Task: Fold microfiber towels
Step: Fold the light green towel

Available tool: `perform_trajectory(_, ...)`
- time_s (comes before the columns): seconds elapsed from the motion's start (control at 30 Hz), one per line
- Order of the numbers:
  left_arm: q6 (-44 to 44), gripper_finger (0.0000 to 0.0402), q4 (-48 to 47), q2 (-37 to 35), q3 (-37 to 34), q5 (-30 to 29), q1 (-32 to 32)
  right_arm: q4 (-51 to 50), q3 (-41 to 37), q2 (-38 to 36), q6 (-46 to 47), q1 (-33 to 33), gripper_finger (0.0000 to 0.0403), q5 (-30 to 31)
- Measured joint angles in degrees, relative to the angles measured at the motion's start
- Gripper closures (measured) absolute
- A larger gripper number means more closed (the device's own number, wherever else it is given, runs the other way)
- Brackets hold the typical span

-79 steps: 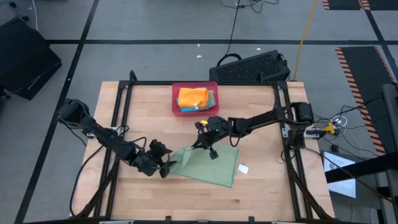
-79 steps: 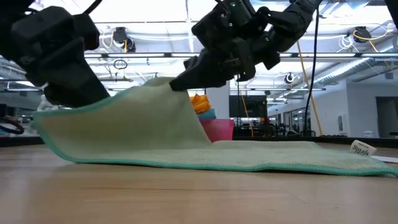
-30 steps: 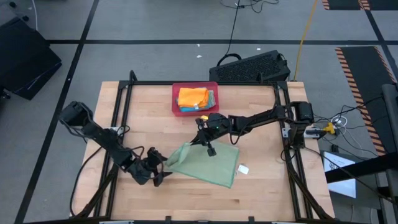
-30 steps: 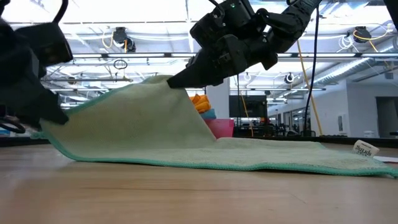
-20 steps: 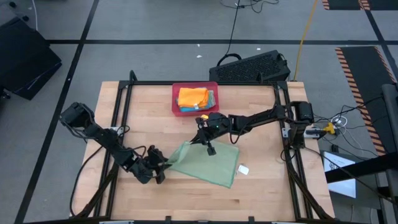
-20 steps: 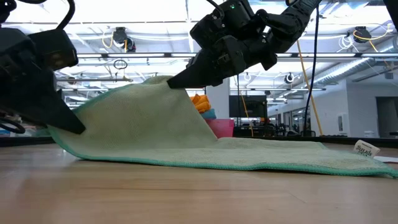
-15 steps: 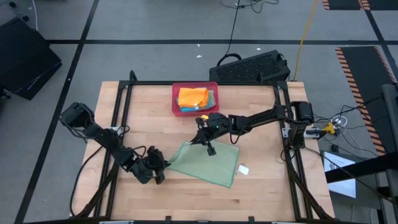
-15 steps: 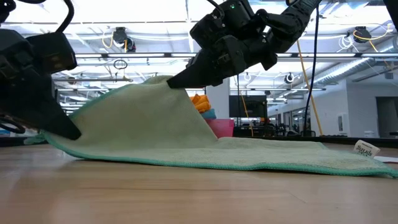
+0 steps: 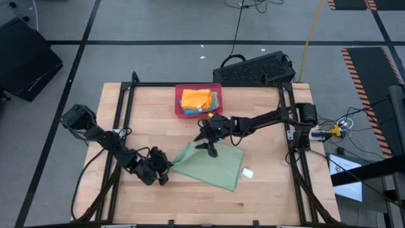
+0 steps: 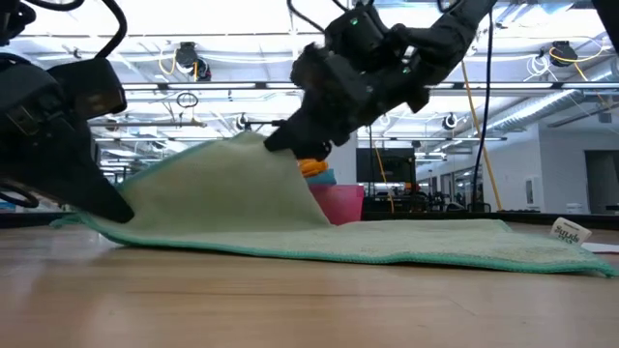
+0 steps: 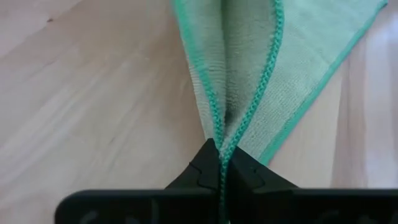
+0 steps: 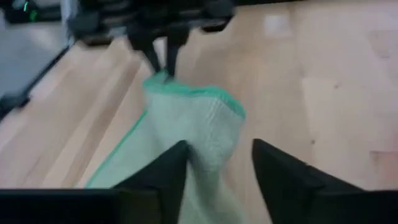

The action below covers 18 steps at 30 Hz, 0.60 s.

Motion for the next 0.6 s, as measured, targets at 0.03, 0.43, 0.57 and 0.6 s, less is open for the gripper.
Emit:
perform_trajectory(0.03,0.49,0.0395,0.02,0.0,0.0,0.07,0.21,0.71,0.43,0.61,1.49,-0.56,0.0218,-0.59)
perform_trajectory(0.43,0.78,0.0396,-1.26,0.04,0.02,1.59,0.79,1.62,11.93,11.02,3.27,-2.54,0.0262,-14.99)
perform_trajectory(0.57,0.81,0.0396,-1.28,0.04,0.02,1.61,0.6,1.71,12.81,11.35,0.48,-2.58,0.0365,-13.33)
perform_trajectory(0.6,0.92,0.0394,-1.21,0.04,0.02,1.61,0.58,1.69,12.81,11.37,-0.06,-2.58,0.0383,-13.37)
